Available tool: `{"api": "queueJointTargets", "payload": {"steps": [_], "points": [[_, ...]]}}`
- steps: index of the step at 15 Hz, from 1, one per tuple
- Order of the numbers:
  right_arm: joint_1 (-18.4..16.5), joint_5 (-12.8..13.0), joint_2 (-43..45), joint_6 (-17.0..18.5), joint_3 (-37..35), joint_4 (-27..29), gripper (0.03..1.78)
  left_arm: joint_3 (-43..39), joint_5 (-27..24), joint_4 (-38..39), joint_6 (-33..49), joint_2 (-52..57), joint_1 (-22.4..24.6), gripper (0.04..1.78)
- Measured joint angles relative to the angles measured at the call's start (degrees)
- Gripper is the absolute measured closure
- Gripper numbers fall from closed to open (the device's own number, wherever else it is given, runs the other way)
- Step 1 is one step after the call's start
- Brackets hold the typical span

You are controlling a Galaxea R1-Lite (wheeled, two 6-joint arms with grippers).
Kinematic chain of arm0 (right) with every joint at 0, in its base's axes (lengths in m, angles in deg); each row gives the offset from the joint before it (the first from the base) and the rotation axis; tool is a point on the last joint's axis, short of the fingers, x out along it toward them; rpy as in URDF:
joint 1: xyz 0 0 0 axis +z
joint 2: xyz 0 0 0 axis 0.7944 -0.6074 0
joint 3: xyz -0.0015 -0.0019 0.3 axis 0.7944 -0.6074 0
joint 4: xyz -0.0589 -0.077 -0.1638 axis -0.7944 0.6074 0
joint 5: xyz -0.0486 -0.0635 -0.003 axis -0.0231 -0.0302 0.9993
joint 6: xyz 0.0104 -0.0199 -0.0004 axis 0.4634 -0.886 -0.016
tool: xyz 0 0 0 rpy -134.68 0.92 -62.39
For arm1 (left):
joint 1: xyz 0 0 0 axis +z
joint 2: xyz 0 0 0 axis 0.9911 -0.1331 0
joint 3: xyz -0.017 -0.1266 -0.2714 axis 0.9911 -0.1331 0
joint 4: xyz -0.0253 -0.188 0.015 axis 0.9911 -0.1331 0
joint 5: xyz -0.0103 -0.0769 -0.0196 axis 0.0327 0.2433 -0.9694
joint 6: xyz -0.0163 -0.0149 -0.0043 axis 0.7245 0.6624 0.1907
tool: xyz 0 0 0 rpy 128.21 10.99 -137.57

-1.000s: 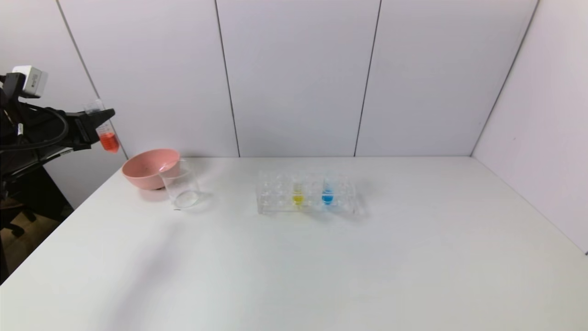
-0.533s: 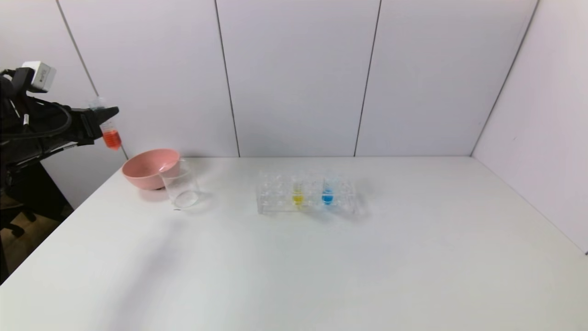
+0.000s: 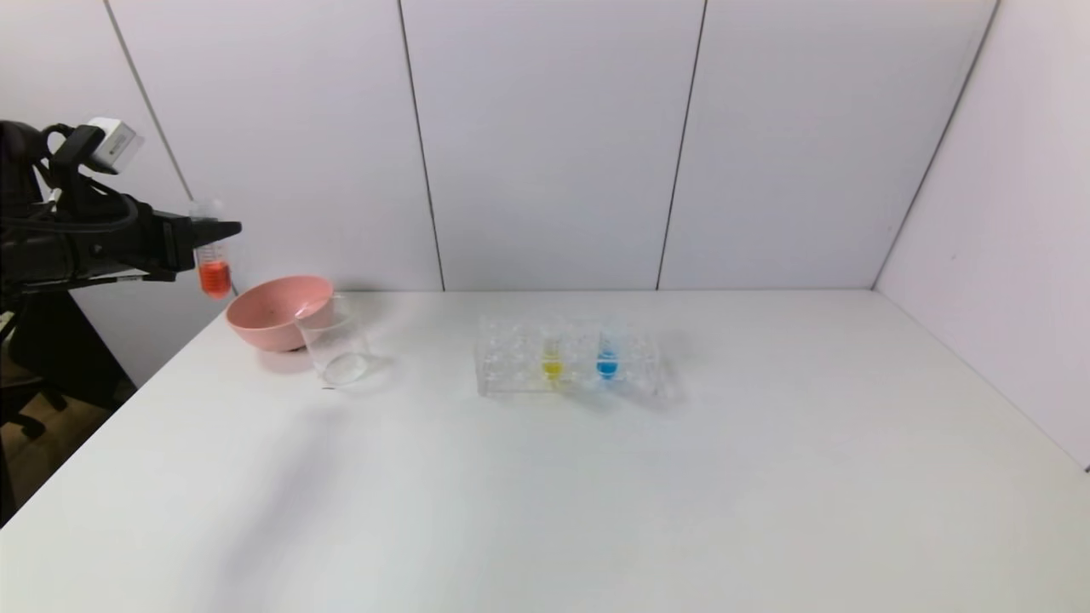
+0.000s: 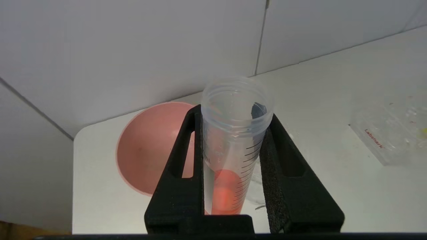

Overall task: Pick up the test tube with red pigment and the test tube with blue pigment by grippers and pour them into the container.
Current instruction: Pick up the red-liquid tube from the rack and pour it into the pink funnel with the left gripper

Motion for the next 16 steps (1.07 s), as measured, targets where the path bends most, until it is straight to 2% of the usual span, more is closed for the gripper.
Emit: {"api": "queueJointTargets", "payload": {"steps": [5, 7, 10, 16], "points": [[0.0, 0.0, 0.0, 0.0, 0.0, 0.0, 0.04, 2.79, -4.97, -0.29, -0.55, -2.51, 0.11, 1.32], [0.0, 0.0, 0.0, 0.0, 0.0, 0.0, 0.04, 4.02, -6.75, -2.12, -3.56, -3.69, 0.2, 1.32], [0.02, 0.0, 0.0, 0.0, 0.0, 0.0, 0.04, 7.42, -8.55, -9.84, -10.45, -5.33, 0.41, 1.32], [0.0, 0.0, 0.0, 0.0, 0.0, 0.0, 0.04, 15.8, -8.52, -25.43, -29.39, -8.08, 0.49, 1.32]]}}
